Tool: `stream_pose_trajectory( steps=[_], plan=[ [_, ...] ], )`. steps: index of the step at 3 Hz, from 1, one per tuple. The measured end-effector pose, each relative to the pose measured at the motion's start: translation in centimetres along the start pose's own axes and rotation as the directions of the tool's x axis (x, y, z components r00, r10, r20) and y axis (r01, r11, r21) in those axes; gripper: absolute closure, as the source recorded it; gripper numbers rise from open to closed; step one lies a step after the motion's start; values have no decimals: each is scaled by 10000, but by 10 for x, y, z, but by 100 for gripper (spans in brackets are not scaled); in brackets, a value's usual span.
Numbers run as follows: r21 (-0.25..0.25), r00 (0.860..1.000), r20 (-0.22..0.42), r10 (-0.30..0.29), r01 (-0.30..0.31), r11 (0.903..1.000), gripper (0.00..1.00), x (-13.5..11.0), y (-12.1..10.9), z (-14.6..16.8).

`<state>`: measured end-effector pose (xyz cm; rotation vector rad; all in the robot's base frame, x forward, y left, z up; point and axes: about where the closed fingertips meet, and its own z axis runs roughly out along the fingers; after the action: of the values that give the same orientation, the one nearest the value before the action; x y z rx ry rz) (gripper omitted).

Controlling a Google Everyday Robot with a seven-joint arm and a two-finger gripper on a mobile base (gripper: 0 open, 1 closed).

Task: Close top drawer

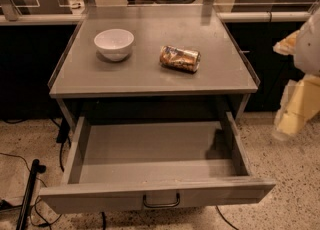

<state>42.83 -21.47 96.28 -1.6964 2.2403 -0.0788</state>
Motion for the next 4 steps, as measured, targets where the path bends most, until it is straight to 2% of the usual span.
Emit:
stream_pose_trajectory(
  steps=[1,2,3,4],
  plan=[
    [-354,9972,229,711,-703,9969,26,17,38,35],
    [-449,9914,808,1028,-994,9940,49,27,68,62],
    [-513,9815,1583,1074,-1004,9936,73,37,86,87],
    [-478,9820,1658,909,-840,9953,96,35,87,87]
  ],
)
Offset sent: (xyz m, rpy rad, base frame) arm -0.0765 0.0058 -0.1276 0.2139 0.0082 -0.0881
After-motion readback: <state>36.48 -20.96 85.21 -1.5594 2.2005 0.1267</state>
